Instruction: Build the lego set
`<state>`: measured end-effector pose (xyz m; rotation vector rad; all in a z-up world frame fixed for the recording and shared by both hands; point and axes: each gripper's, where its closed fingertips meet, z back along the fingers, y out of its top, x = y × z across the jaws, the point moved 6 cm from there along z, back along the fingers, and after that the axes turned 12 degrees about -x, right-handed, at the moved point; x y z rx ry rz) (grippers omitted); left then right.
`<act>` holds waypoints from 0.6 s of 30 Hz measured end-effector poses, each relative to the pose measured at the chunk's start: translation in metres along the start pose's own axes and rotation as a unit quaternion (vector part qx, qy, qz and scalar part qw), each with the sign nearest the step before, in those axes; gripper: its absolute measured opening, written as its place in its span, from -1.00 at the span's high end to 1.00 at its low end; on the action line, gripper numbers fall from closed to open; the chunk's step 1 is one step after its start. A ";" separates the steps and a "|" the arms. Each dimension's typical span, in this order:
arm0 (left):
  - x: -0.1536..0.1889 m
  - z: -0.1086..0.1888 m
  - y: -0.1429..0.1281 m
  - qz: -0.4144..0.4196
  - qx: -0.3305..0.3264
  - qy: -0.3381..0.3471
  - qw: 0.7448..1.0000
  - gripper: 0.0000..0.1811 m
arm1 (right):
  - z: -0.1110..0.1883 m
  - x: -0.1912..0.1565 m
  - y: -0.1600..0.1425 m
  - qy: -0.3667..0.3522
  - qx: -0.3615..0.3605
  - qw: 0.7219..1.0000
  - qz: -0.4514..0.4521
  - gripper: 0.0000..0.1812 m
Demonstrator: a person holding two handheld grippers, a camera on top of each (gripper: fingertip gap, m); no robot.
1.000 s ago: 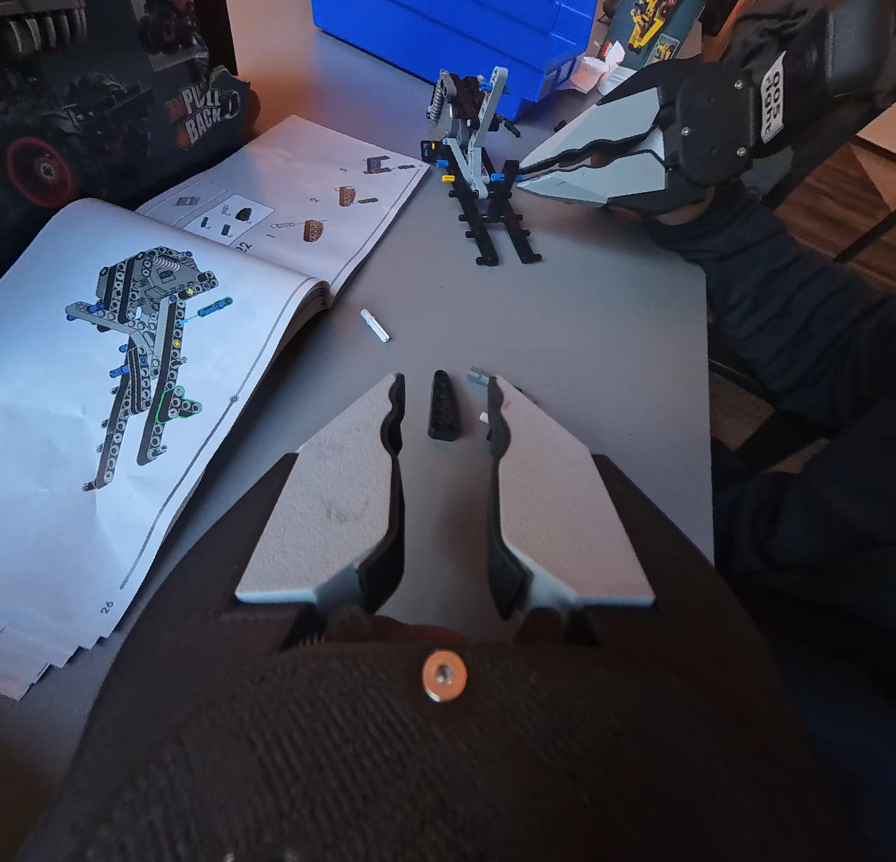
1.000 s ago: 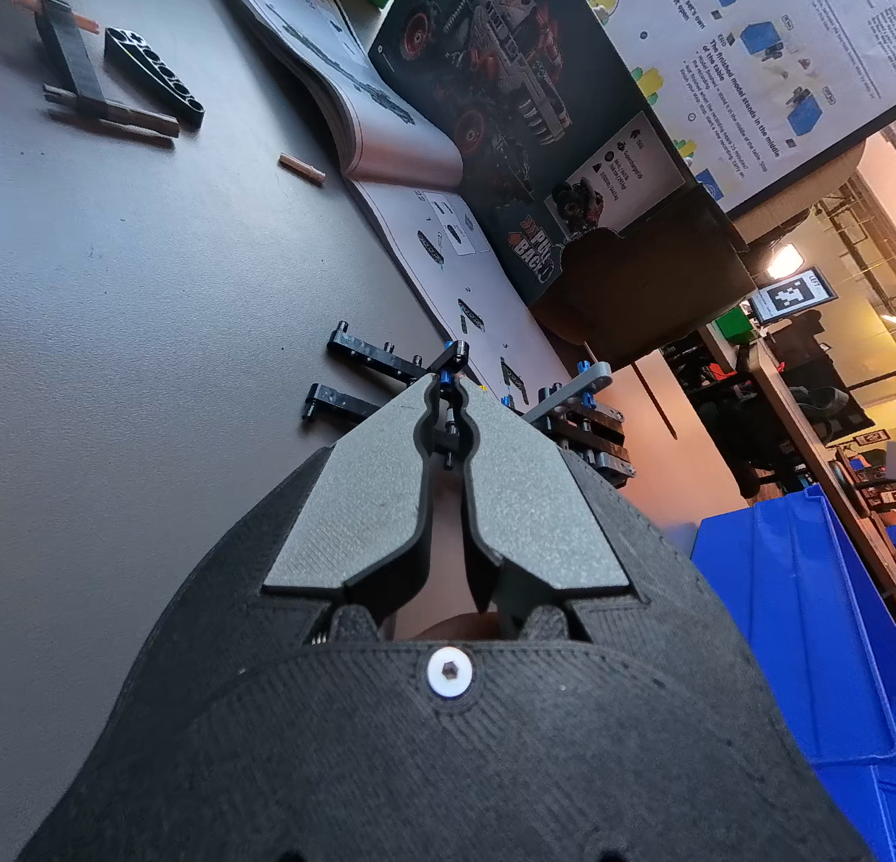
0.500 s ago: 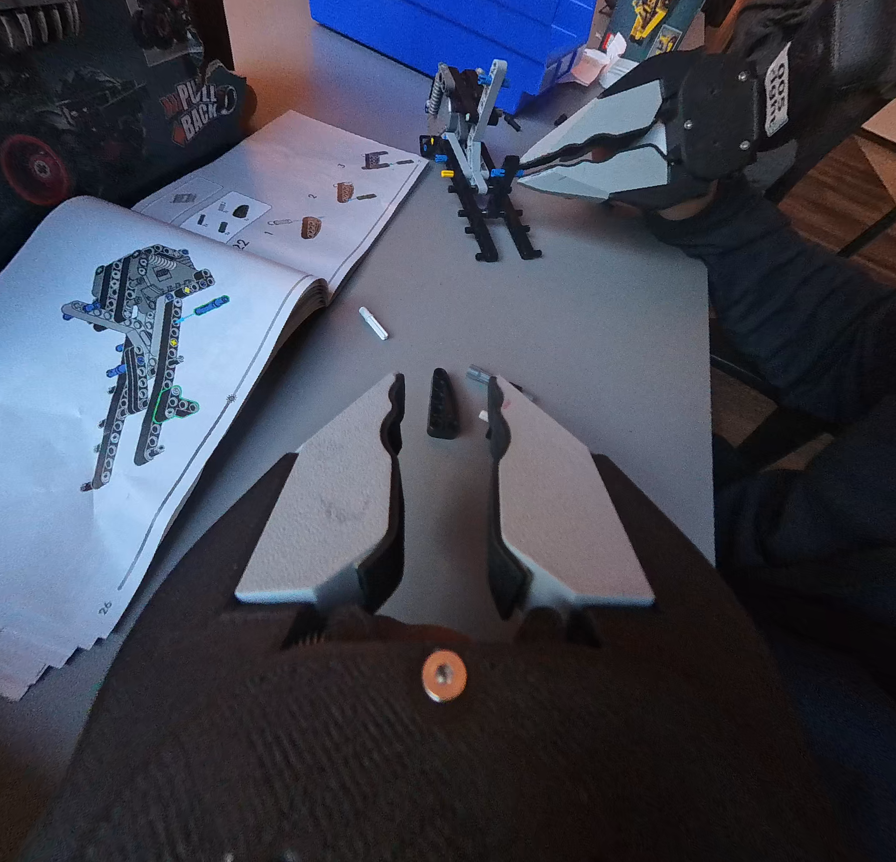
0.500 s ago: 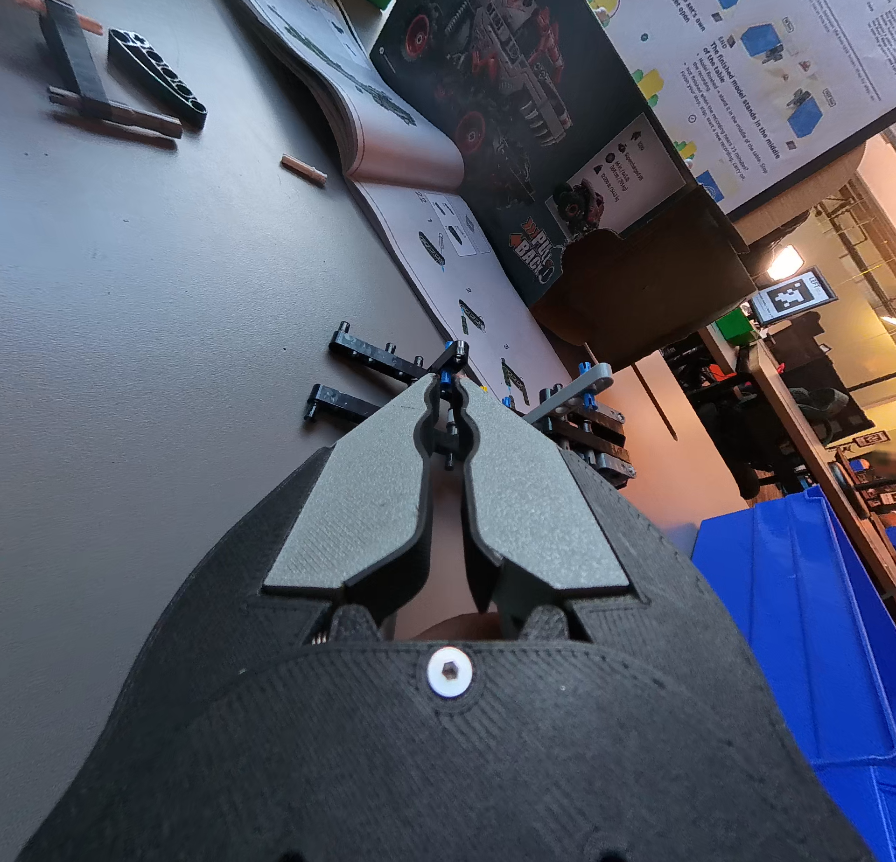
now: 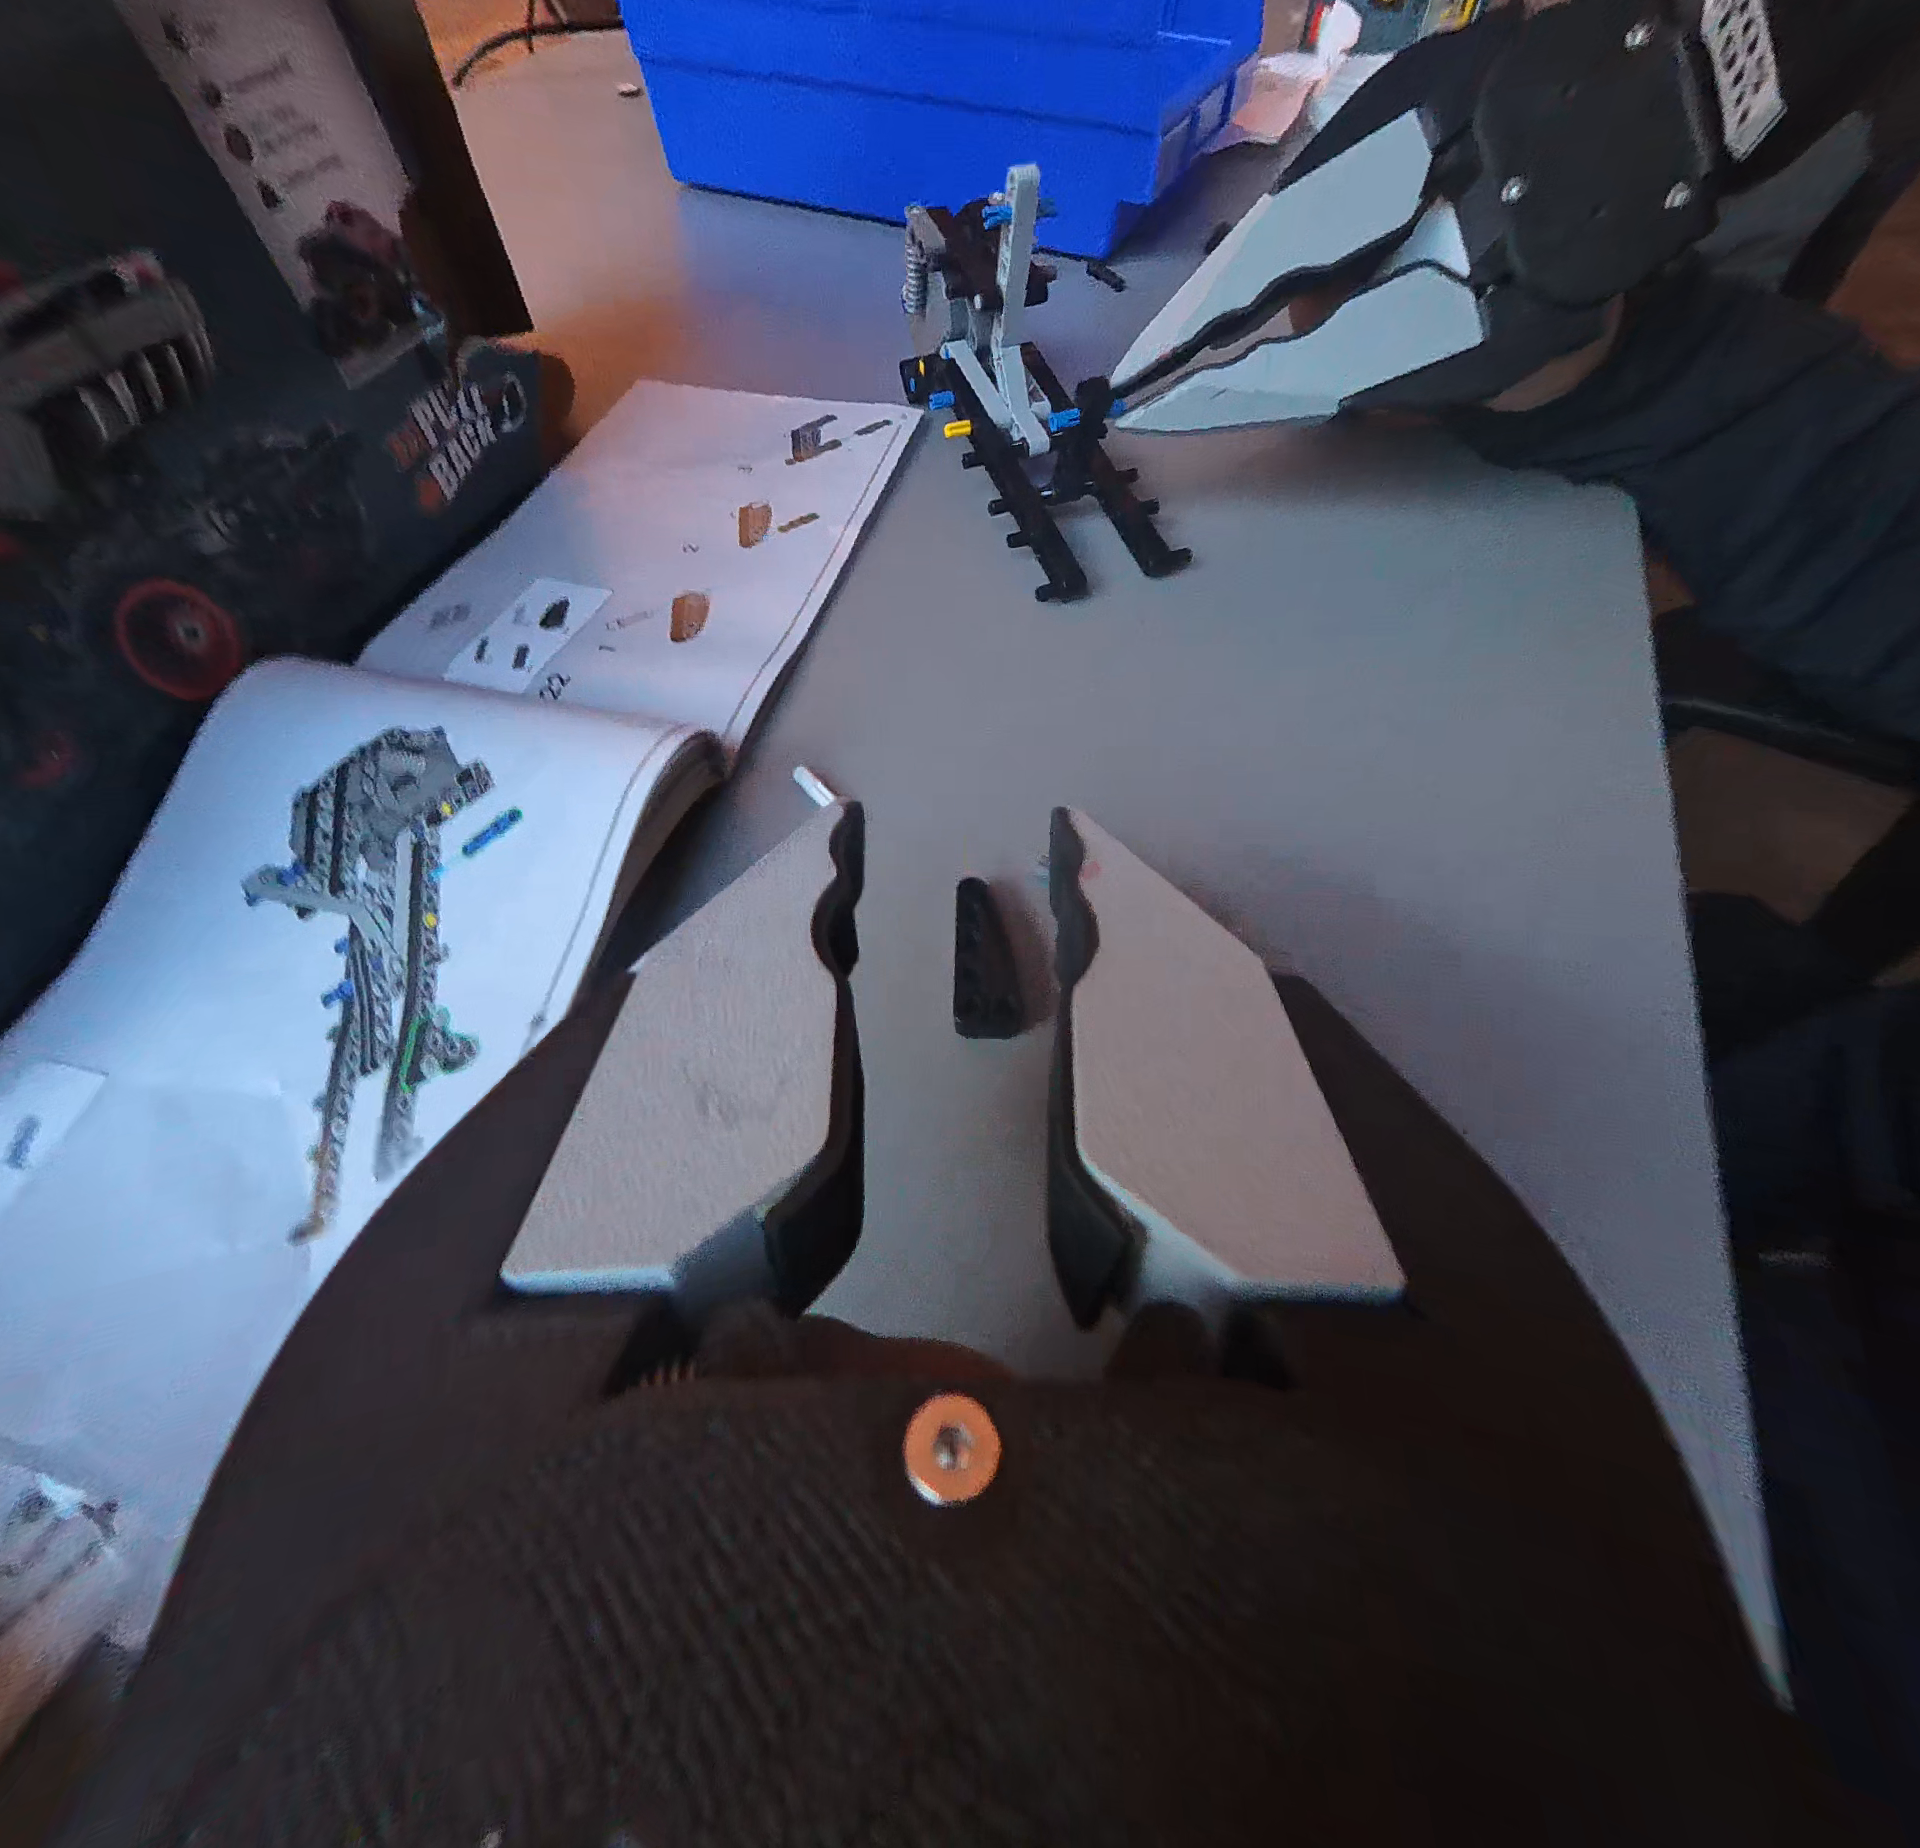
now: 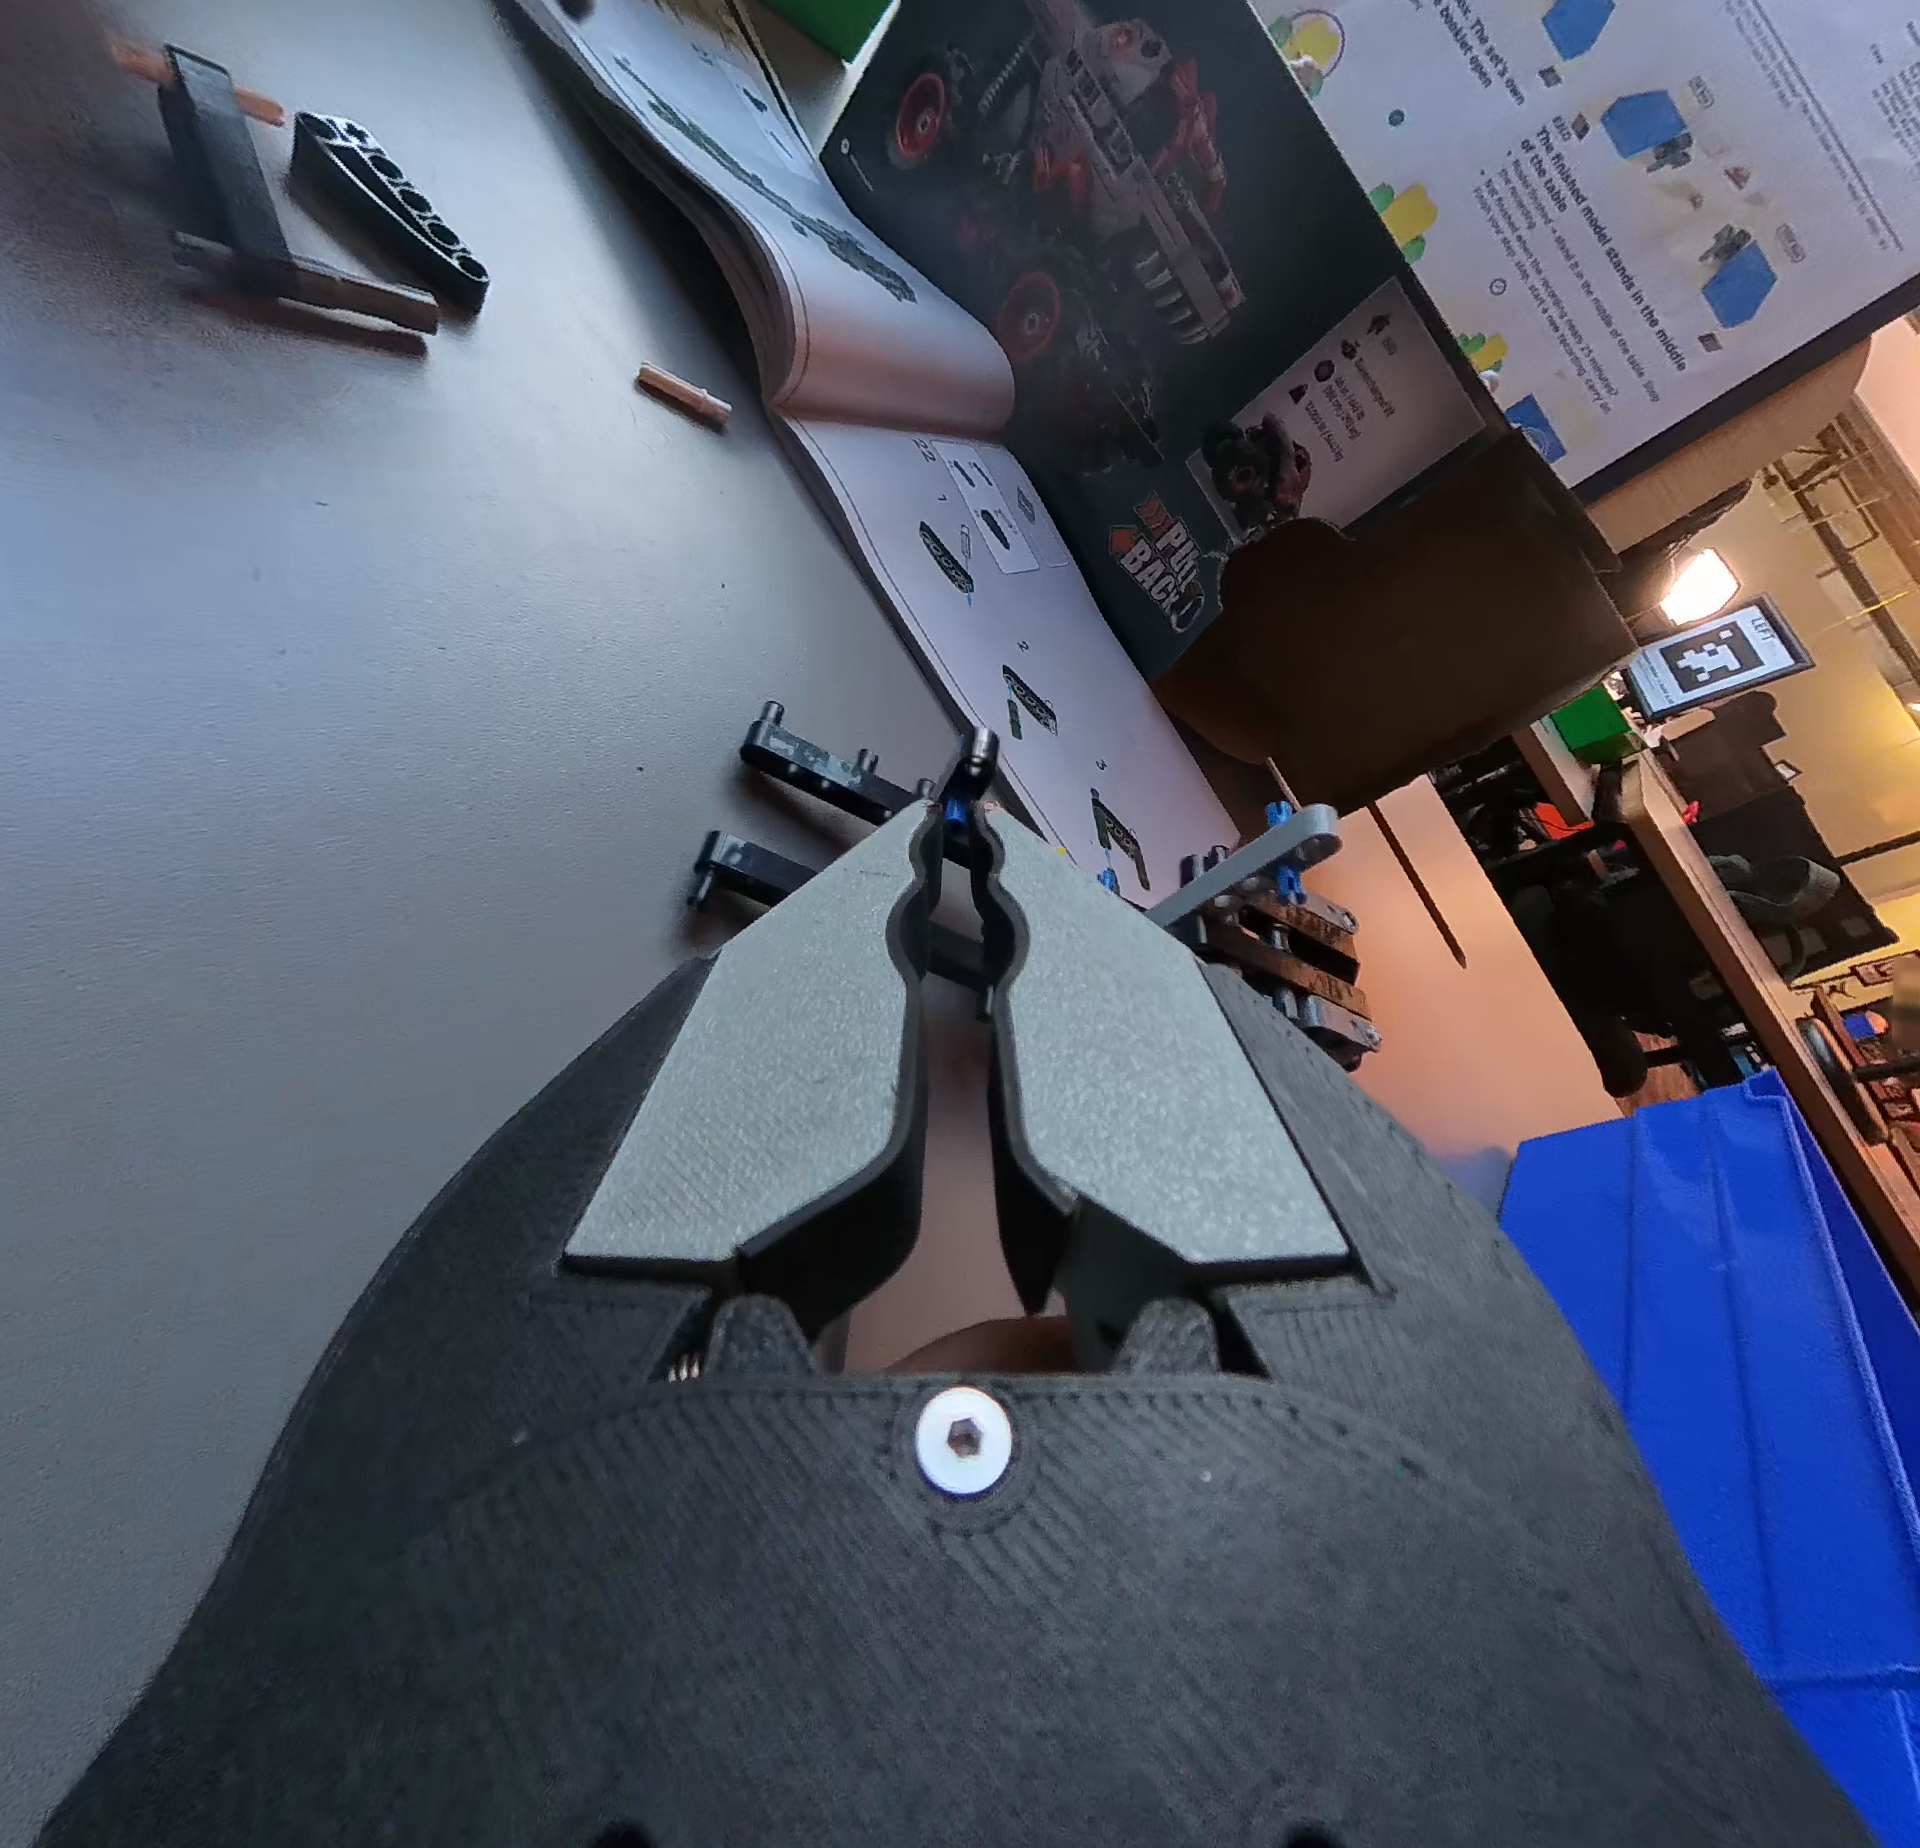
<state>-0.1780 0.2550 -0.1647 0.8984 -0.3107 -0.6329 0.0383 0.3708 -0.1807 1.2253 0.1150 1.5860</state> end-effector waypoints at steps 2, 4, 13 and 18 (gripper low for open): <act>0.004 -0.004 0.008 -0.051 -0.010 0.015 0.999 0.62 | 0.000 -0.002 0.001 0.005 0.002 1.000 0.004 0.98; 0.009 -0.012 0.022 -0.100 -0.022 0.024 0.994 0.59 | 0.001 -0.004 0.002 0.008 0.005 1.000 0.009 0.98; 0.032 -0.102 0.085 -0.258 -0.080 -0.001 0.963 0.60 | 0.005 -0.005 0.004 0.019 0.018 1.000 0.001 0.98; 0.037 -0.129 0.090 -0.280 -0.101 -0.023 0.954 0.61 | 0.010 -0.007 0.006 0.042 0.034 0.998 -0.009 0.99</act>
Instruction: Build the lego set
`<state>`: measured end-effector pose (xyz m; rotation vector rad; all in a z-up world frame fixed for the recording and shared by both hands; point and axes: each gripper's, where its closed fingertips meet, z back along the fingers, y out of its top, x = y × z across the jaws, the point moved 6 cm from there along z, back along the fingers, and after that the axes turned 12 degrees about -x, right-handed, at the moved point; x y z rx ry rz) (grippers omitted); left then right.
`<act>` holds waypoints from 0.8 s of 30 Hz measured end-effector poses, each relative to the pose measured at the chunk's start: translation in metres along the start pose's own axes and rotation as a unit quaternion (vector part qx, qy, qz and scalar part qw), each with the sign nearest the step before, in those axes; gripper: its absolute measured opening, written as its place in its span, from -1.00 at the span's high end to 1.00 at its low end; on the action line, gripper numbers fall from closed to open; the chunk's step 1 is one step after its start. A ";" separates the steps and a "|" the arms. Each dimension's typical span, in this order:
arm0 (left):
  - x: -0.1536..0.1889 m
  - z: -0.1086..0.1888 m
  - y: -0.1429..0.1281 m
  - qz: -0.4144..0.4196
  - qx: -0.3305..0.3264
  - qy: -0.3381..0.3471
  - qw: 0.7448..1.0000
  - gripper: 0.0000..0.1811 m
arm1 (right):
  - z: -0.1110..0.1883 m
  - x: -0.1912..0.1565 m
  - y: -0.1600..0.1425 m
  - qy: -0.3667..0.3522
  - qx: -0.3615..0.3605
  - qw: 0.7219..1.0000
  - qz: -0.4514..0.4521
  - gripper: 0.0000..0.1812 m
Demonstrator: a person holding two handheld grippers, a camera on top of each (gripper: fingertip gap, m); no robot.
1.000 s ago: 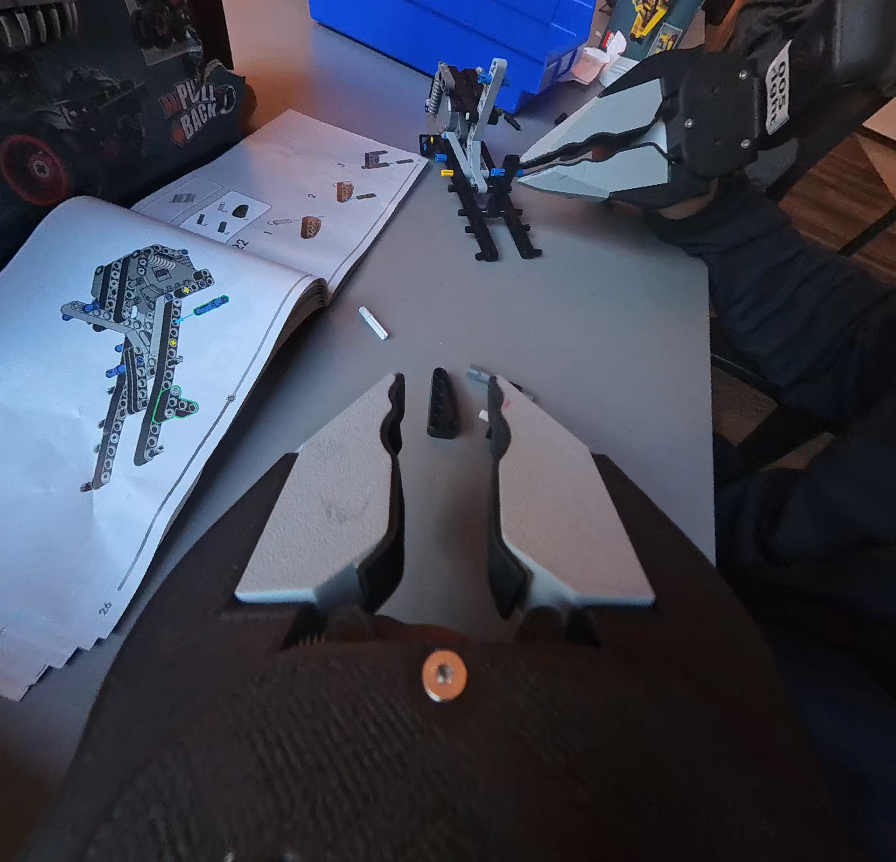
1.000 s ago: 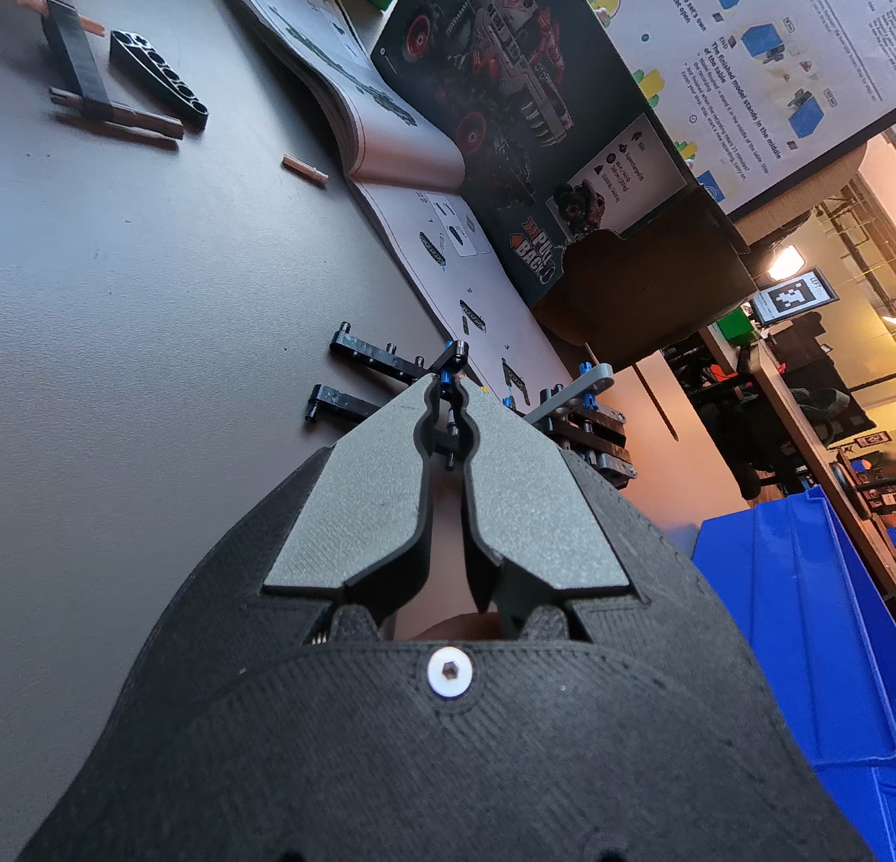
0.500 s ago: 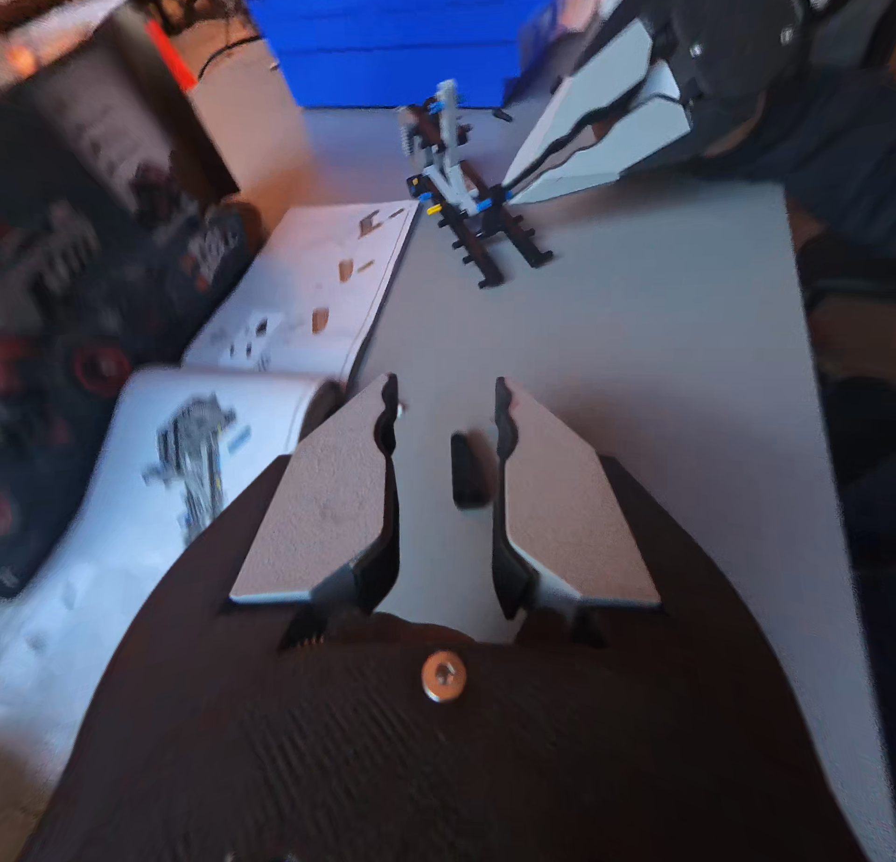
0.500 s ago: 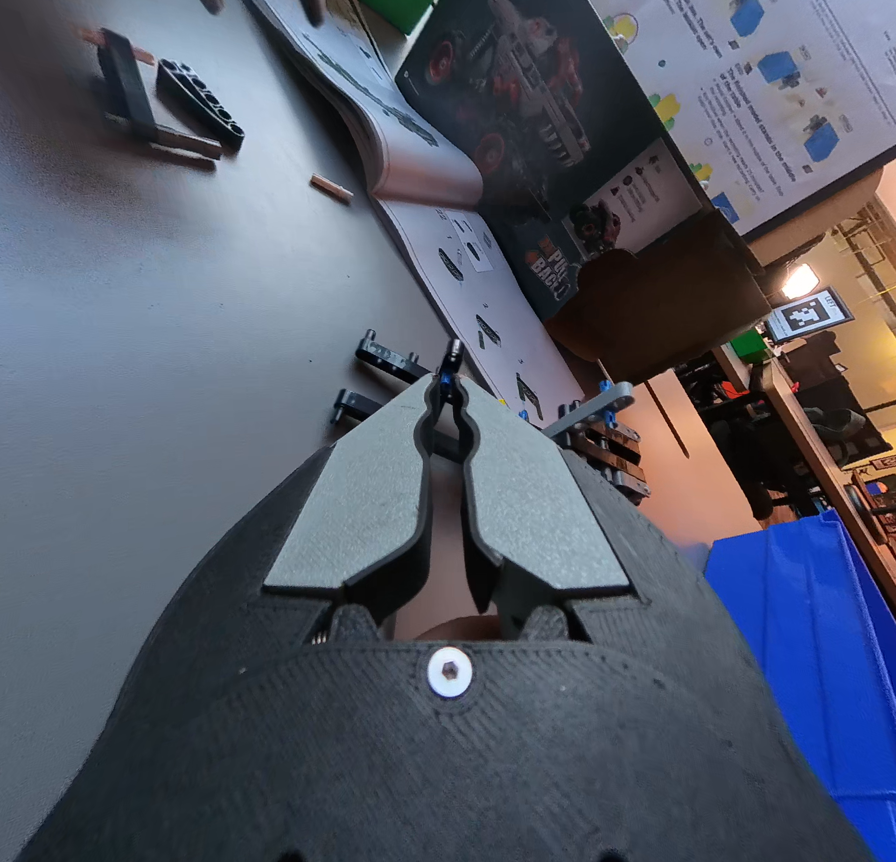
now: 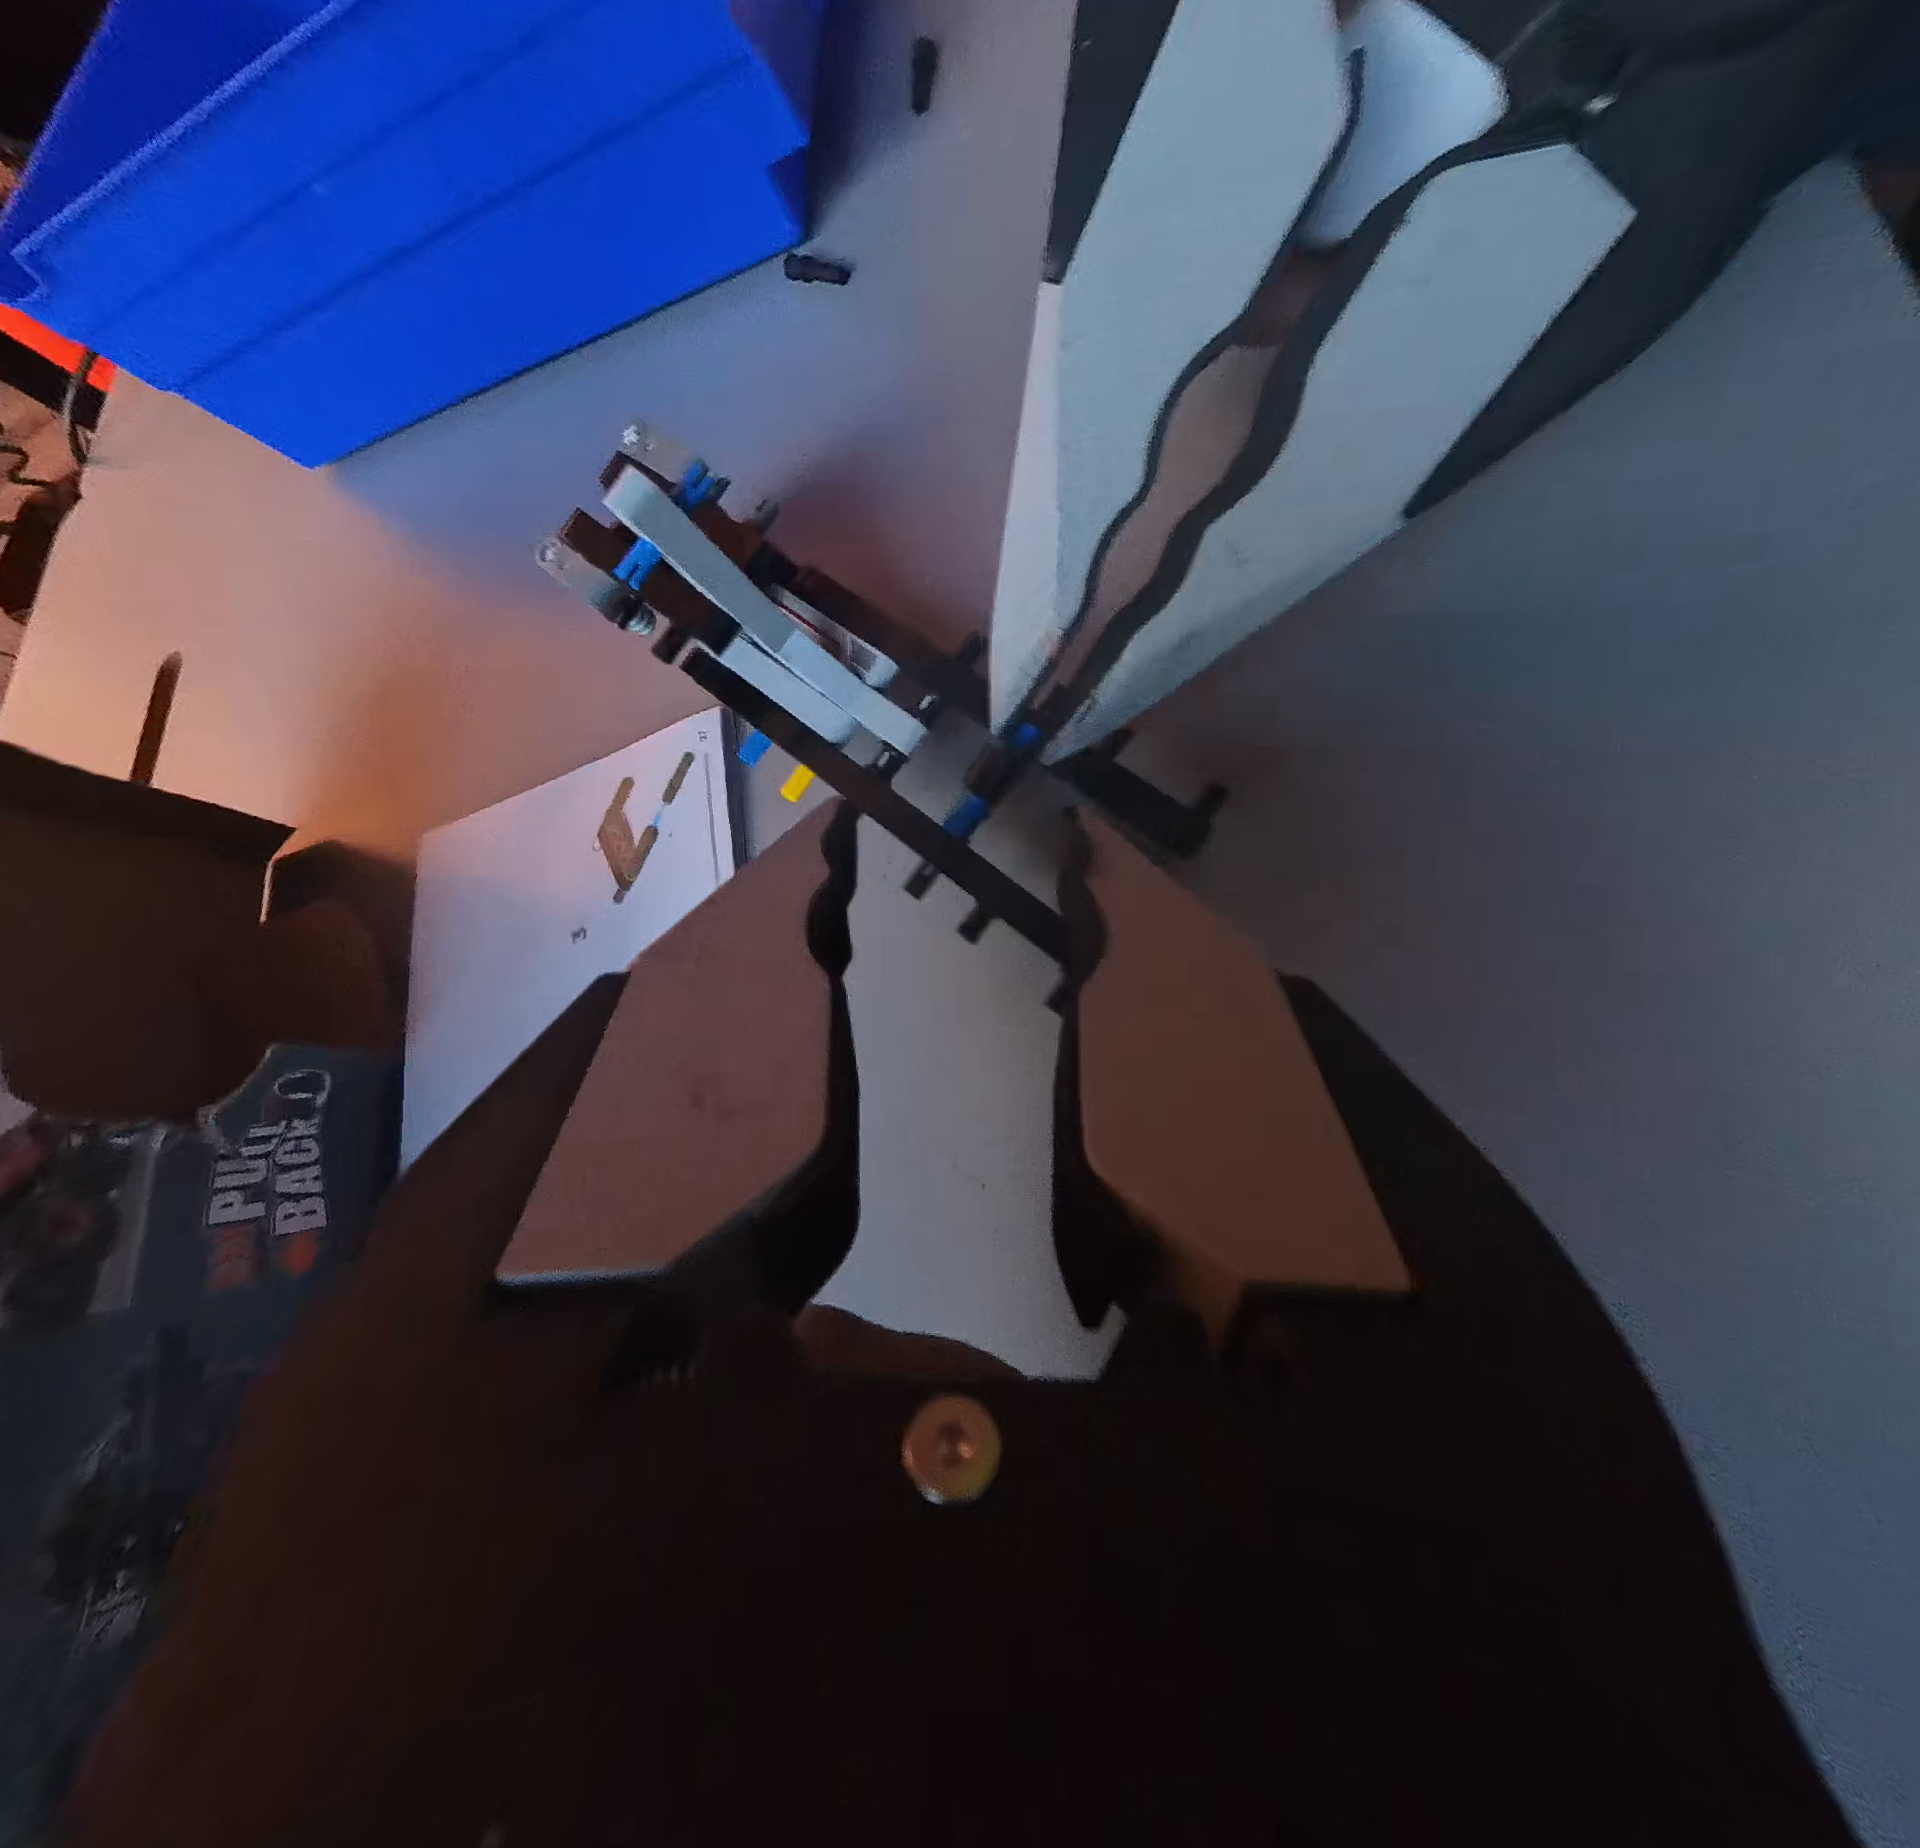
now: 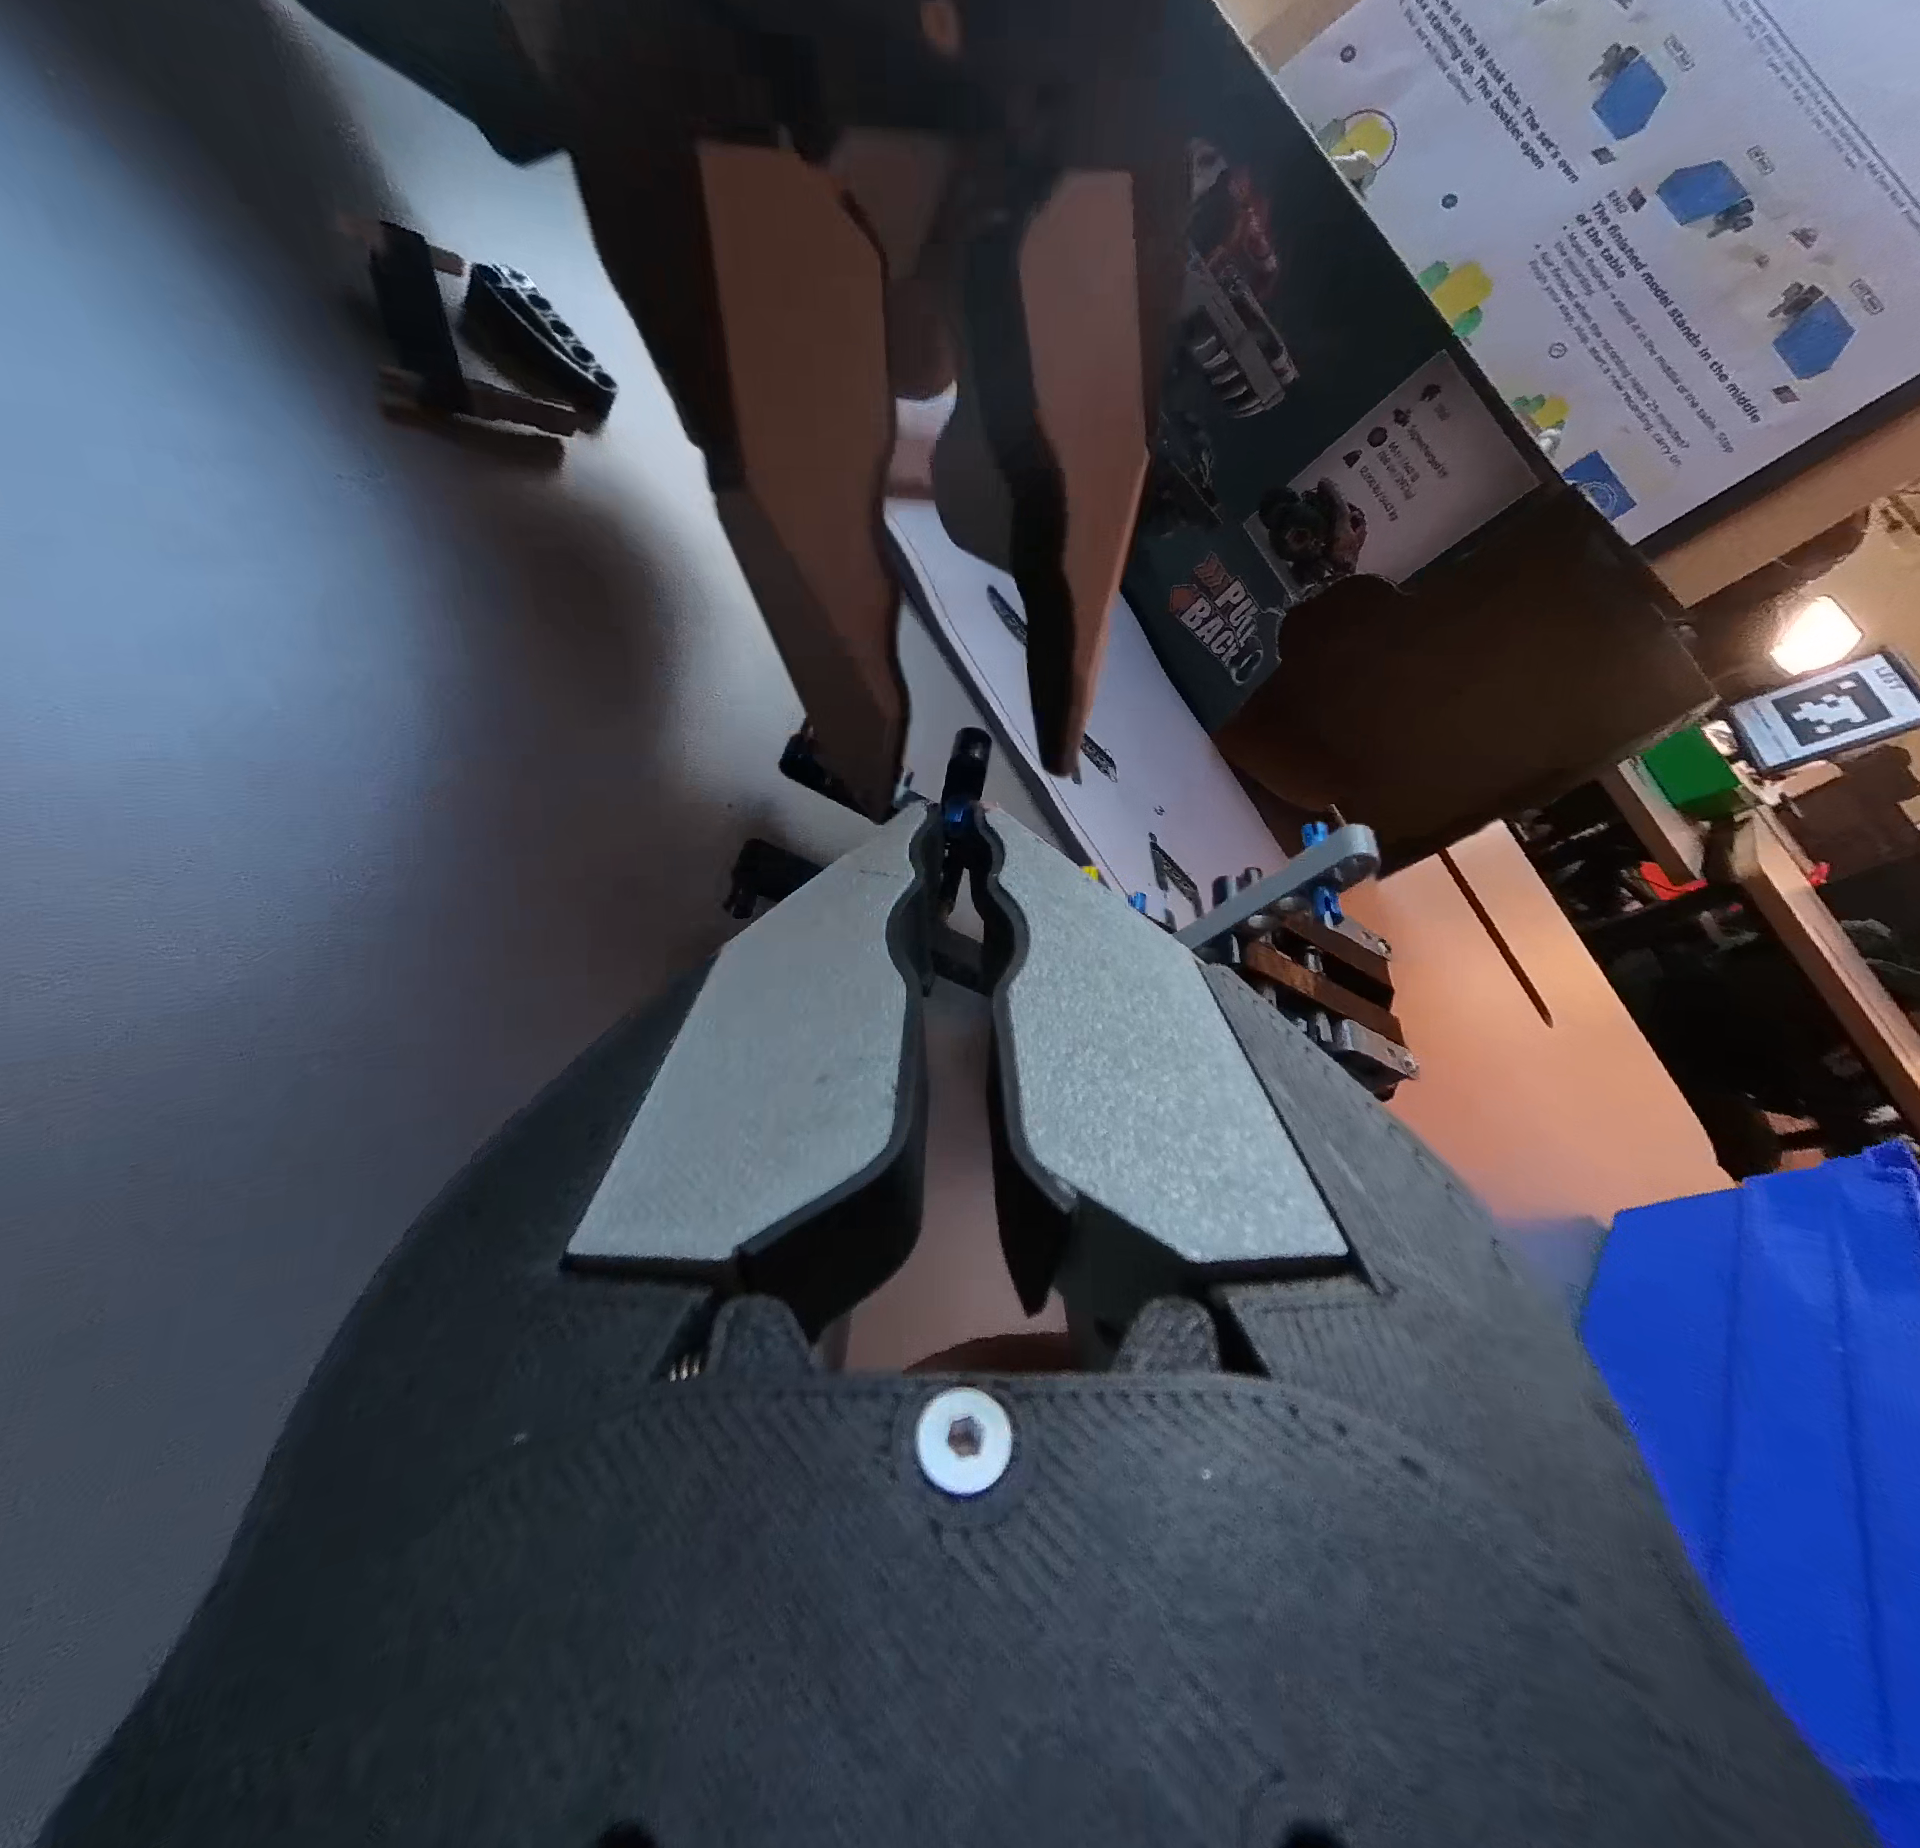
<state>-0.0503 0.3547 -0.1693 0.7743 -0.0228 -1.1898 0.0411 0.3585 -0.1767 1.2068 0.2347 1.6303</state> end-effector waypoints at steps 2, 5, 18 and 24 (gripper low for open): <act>0.001 -0.002 0.004 0.002 0.010 -0.019 1.000 0.69 | 0.001 0.000 0.000 0.008 0.002 1.000 -0.002 0.99; 0.005 -0.007 0.004 -0.012 0.031 -0.041 0.999 0.90 | 0.001 -0.001 -0.001 0.015 -0.001 1.000 -0.006 0.98; 0.007 -0.014 0.001 0.000 0.064 -0.034 0.997 0.93 | 0.000 -0.002 -0.004 -0.006 -0.015 1.000 0.013 0.98; 0.007 -0.015 -0.001 -0.003 0.084 -0.033 0.996 0.92 | 0.001 -0.002 -0.004 0.000 -0.026 1.000 0.001 0.99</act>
